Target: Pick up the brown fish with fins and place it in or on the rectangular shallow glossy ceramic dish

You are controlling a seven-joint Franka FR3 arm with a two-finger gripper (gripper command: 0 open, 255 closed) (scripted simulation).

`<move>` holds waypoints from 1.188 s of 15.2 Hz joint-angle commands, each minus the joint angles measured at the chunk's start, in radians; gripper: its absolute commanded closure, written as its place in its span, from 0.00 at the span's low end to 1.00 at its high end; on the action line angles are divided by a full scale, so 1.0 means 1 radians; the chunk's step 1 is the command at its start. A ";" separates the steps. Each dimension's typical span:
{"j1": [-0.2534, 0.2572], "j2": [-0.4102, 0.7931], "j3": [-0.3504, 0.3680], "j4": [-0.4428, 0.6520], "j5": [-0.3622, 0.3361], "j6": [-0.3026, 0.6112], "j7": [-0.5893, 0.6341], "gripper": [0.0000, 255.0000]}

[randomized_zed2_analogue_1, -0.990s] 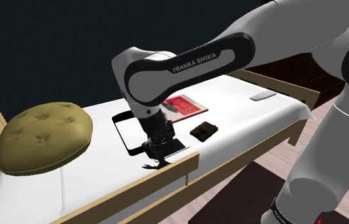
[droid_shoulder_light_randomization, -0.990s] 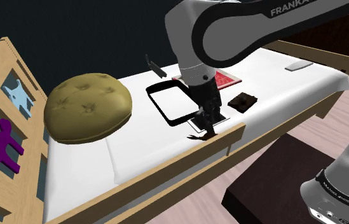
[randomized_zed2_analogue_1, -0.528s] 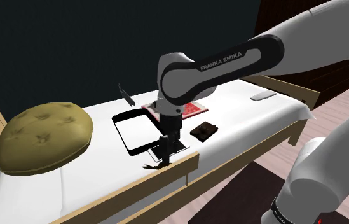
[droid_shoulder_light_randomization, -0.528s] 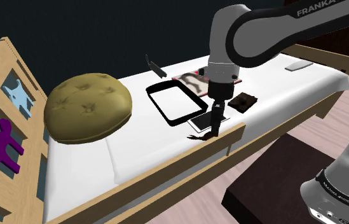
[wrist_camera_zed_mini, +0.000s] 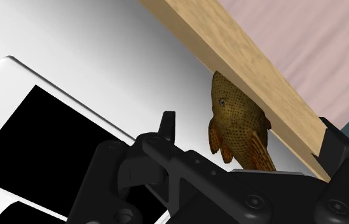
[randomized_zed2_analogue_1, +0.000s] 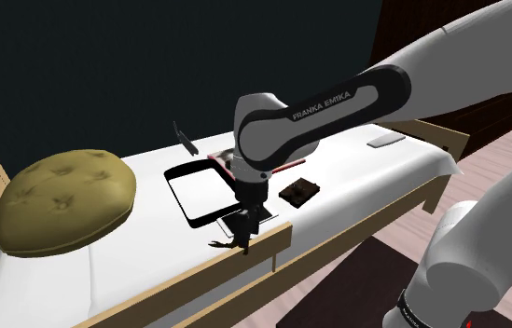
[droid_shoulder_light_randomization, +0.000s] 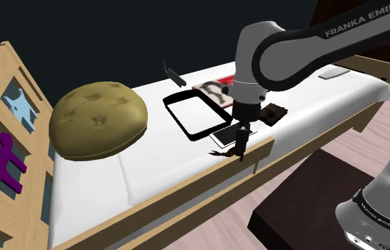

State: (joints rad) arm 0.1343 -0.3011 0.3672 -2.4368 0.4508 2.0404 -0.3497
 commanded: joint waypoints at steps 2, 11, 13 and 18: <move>0.000 0.001 0.000 -0.001 0.000 0.002 0.000 0.00; 0.000 -0.001 0.000 -0.001 0.001 0.001 0.000 1.00; 0.001 -0.001 0.000 -0.002 0.001 0.001 0.000 1.00; -0.002 -0.025 -0.008 0.032 -0.006 -0.055 0.013 1.00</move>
State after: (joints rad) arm 0.1333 -0.3225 0.3613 -2.4143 0.4468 1.9984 -0.3401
